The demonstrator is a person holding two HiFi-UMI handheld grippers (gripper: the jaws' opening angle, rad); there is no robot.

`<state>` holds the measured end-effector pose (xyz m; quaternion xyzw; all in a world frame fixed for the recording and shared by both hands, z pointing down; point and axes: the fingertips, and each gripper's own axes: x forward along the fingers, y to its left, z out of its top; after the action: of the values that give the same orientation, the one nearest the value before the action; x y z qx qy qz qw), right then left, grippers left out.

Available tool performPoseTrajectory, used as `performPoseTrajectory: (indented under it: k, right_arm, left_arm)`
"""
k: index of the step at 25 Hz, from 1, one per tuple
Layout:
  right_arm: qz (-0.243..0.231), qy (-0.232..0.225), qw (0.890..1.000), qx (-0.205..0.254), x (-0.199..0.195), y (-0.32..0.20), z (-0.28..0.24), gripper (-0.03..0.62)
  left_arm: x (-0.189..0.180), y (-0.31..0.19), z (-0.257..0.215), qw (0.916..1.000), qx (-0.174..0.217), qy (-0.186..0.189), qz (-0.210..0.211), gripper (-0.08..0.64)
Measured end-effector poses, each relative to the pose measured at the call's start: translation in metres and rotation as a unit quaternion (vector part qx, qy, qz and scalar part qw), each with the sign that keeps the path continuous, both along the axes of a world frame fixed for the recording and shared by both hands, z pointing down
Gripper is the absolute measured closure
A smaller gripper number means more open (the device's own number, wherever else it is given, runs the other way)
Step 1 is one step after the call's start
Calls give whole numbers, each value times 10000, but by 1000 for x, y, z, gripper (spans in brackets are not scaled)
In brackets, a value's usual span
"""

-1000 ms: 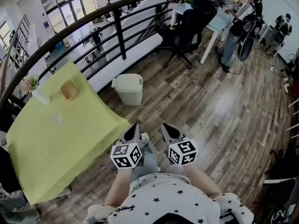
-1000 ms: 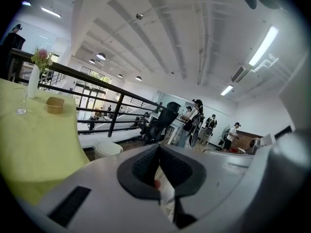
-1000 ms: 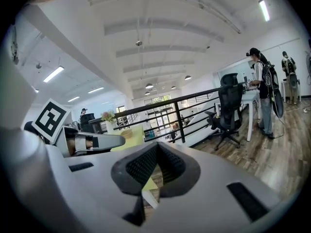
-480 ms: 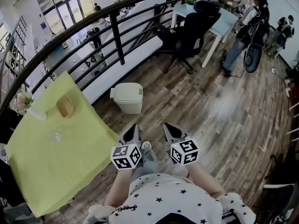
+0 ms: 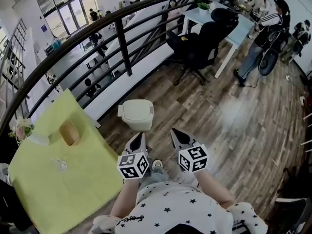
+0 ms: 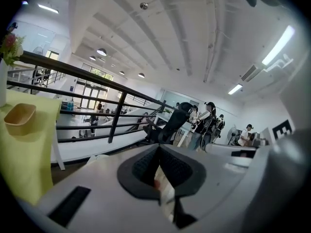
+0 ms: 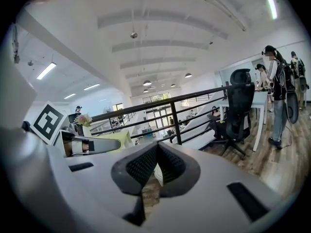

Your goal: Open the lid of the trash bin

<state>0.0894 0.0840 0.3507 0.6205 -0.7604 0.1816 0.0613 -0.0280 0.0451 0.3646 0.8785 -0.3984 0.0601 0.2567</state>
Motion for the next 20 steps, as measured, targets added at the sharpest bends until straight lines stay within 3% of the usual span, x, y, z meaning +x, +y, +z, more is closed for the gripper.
performPoseTrajectory:
  k: [8,20]
  right_arm:
    - [-12,20,10000,-53,-4,-77,9,598]
    - [-238,-21,9989,-411,-7,-139,51,598]
  left_arm:
    - [-2,-73,15,9999,-157,35,0,548]
    - [-7,-123,58,9981,-556,-67,-274,548]
